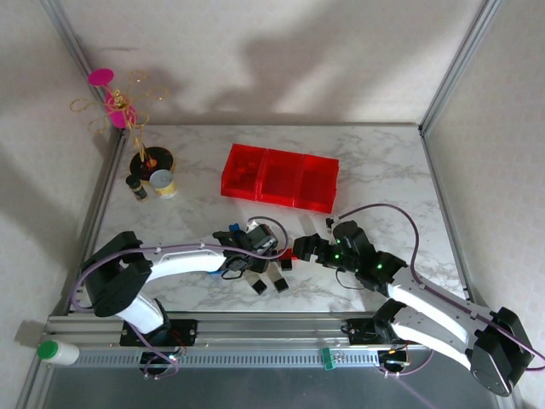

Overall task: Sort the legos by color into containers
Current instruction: Pick up the lego from the middle-left of the table.

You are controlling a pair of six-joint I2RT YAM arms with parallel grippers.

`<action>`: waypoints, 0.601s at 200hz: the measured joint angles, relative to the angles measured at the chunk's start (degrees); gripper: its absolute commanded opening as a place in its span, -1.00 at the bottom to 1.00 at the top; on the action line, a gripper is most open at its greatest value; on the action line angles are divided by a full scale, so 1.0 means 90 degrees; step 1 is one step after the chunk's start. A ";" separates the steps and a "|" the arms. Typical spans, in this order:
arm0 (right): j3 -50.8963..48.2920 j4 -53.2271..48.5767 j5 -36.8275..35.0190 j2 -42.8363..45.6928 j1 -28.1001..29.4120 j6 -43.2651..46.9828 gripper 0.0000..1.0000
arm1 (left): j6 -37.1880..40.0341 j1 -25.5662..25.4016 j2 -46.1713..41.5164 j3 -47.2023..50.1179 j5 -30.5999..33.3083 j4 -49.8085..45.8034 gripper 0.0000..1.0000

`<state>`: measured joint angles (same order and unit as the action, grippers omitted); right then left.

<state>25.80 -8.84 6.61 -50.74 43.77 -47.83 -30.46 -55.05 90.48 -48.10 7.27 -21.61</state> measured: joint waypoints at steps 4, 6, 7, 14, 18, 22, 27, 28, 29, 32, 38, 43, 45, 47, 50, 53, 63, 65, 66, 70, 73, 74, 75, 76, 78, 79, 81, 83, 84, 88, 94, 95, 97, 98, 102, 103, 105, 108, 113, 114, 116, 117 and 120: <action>0.0000 -0.0002 0.0000 0.0000 0.0000 0.0000 0.97 | 0.0005 0.0000 0.0049 0.0000 0.0002 0.0002 0.07; 0.0000 0.0000 -0.0002 0.0000 0.0000 0.0000 0.98 | 0.0012 0.0000 0.0066 0.0000 0.0002 0.0007 0.07; 0.0000 0.0000 -0.0005 0.0000 0.0000 0.0000 0.98 | 0.0019 0.0000 0.0083 0.0000 0.0002 0.0010 0.07; 0.0000 -0.0002 -0.0024 0.0000 0.0000 0.0000 0.98 | 0.0044 0.0000 0.0141 -0.0007 0.0012 0.0029 0.06; 0.0000 -0.0002 -0.0027 0.0000 0.0000 0.0002 0.98 | 0.0049 0.0000 0.0165 -0.0012 0.0017 0.0041 0.06; 0.0000 -0.0002 -0.0041 0.0000 0.0000 0.0002 0.98 | 0.0051 0.0000 0.0180 -0.0019 0.0017 0.0056 0.05; 0.0000 -0.0002 -0.0058 -0.0002 0.0000 0.0002 0.98 | 0.0051 0.0000 0.0206 -0.0024 0.0019 0.0073 0.04; 0.0000 0.0000 -0.0061 -0.0005 0.0000 0.0000 0.98 | 0.0053 0.0000 0.0211 -0.0024 0.0017 0.0080 0.04; 0.0000 -0.0002 -0.0063 -0.0005 0.0000 0.0002 0.97 | 0.0053 0.0000 0.0214 -0.0027 0.0017 0.0085 0.03; 0.0000 0.0000 -0.0068 -0.0005 0.0000 0.0000 0.98 | 0.0056 0.0000 0.0233 -0.0027 0.0019 0.0097 0.02; 0.0000 -0.0002 -0.0073 -0.0005 0.0000 0.0002 0.98 | 0.0068 0.0000 0.0272 -0.0034 0.0024 0.0109 -0.01; 0.0000 -0.0002 -0.0073 -0.0005 0.0000 0.0002 0.97 | 0.0075 0.0000 0.0301 -0.0039 0.0032 0.0117 -0.04; 0.0000 -0.0002 -0.0073 -0.0005 0.0000 0.0000 0.98 | 0.0073 0.0000 0.0308 -0.0039 0.0032 0.0121 -0.05; 0.0000 0.0000 -0.0073 -0.0005 0.0000 0.0002 0.98 | 0.0070 0.0000 0.0318 -0.0039 0.0039 0.0129 -0.06; 0.0000 0.0000 -0.0073 -0.0005 0.0000 0.0002 0.98 | 0.0078 0.0000 0.0328 -0.0039 0.0049 0.0134 -0.07; 0.0000 0.0000 -0.0073 -0.0005 0.0000 0.0002 0.97 | 0.0075 0.0000 0.0335 -0.0039 0.0053 0.0138 -0.09; 0.0000 0.0000 -0.0092 -0.0010 0.0000 0.0002 0.97 | 0.0080 0.0000 0.0364 -0.0039 0.0078 0.0146 -0.13; 0.0000 0.0000 -0.0095 -0.0012 0.0000 0.0002 0.98 | 0.0078 0.0000 0.0369 -0.0039 0.0080 0.0148 -0.14; 0.0000 0.0000 -0.0095 -0.0015 0.0000 0.0002 0.97 | 0.0078 0.0000 0.0372 -0.0039 0.0083 0.0151 -0.14; 0.0000 -0.0002 -0.0104 -0.0017 0.0000 0.0002 0.98 | 0.0080 0.0000 0.0376 -0.0039 0.0087 0.0163 -0.16; 0.0000 -0.0002 -0.0112 -0.0019 0.0000 0.0002 0.98 | 0.0075 0.0000 0.0381 -0.0039 0.0090 0.0165 -0.18; 0.0000 -0.0002 -0.0112 -0.0024 0.0000 0.0002 0.98 | 0.0078 0.0000 0.0384 -0.0039 0.0090 0.0165 -0.18; 0.0000 -0.0002 -0.0114 -0.0027 0.0000 0.0002 0.98 | 0.0080 0.0000 0.0384 -0.0039 0.0092 0.0168 -0.18; 0.0000 0.0000 -0.0114 -0.0027 0.0000 0.0002 0.98 | 0.0083 0.0000 0.0384 -0.0039 0.0092 0.0168 -0.19; 0.0000 0.0000 -0.0114 -0.0032 0.0000 0.0002 0.98 | 0.0083 0.0000 0.0386 -0.0039 0.0095 0.0168 -0.19; 0.0000 0.0000 -0.0117 -0.0032 0.0000 0.0002 0.98 | 0.0080 0.0000 0.0389 -0.0039 0.0095 0.0168 -0.20; 0.0000 0.0000 -0.0117 -0.0041 0.0000 0.0002 0.97 | 0.0078 0.0000 0.0389 -0.0039 0.0095 0.0168 -0.20; 0.0000 0.0000 -0.0117 -0.0046 0.0000 0.0002 0.98 | 0.0080 0.0000 0.0389 -0.0039 0.0095 0.0165 -0.21; 0.0000 0.0000 -0.0117 -0.0049 0.0000 0.0002 0.98 | 0.0083 0.0000 0.0389 -0.0039 0.0095 0.0165 -0.21; 0.0000 -0.0002 -0.0117 -0.0058 0.0000 0.0002 0.97 | 0.0078 0.0000 0.0389 -0.0039 0.0095 0.0165 -0.23; 0.0000 -0.0002 -0.0117 -0.0075 0.0000 0.0005 0.98 | 0.0078 0.0000 0.0389 -0.0039 0.0097 0.0168 -0.25; 0.0000 -0.0002 -0.0117 -0.0080 0.0000 0.0005 0.98 | 0.0080 0.0000 0.0389 -0.0039 0.0097 0.0170 -0.25; 0.0000 -0.0002 -0.0117 -0.0083 0.0000 0.0005 0.98 | 0.0083 0.0000 0.0389 -0.0039 0.0097 0.0170 -0.25; 0.0000 -0.0002 -0.0117 -0.0087 0.0000 0.0005 0.98 | 0.0083 0.0000 0.0389 -0.0039 0.0097 0.0170 -0.25; 0.0000 -0.0002 -0.0117 -0.0095 0.0000 0.0005 0.98 | 0.0080 0.0000 0.0386 -0.0039 0.0100 0.0170 -0.26; 0.0000 -0.0002 -0.0117 -0.0097 0.0000 0.0007 0.98 | 0.0080 0.0000 0.0386 -0.0039 0.0100 0.0170 -0.26; 0.0000 -0.0002 -0.0117 -0.0100 0.0000 0.0007 0.98 | 0.0080 0.0000 0.0386 -0.0039 0.0102 0.0170 -0.27; 0.0000 -0.0002 -0.0119 -0.0102 0.0000 0.0007 0.98 | 0.0078 0.0000 0.0381 -0.0039 0.0104 0.0170 -0.28; 0.0000 -0.0002 -0.0119 -0.0107 0.0000 0.0007 0.98 | 0.0078 0.0000 0.0379 -0.0039 0.0109 0.0170 -0.30; 0.0000 -0.0002 -0.0119 -0.0109 0.0000 0.0007 0.98 | 0.0075 0.0000 0.0376 -0.0039 0.0112 0.0170 -0.30; 0.0000 0.0000 -0.0119 -0.0114 0.0000 0.0007 0.98 | 0.0080 0.0000 0.0374 -0.0039 0.0117 0.0170 -0.30; 0.0000 -0.0002 -0.0119 -0.0114 0.0000 0.0007 0.97 | 0.0078 0.0000 0.0374 -0.0036 0.0121 0.0170 -0.30; 0.0002 0.0000 -0.0119 -0.0117 0.0000 0.0007 0.97 | 0.0075 0.0000 0.0372 -0.0036 0.0124 0.0168 -0.30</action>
<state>25.82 -8.84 5.54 -51.79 43.77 -47.77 -29.78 -55.05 93.82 -48.42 8.38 -20.10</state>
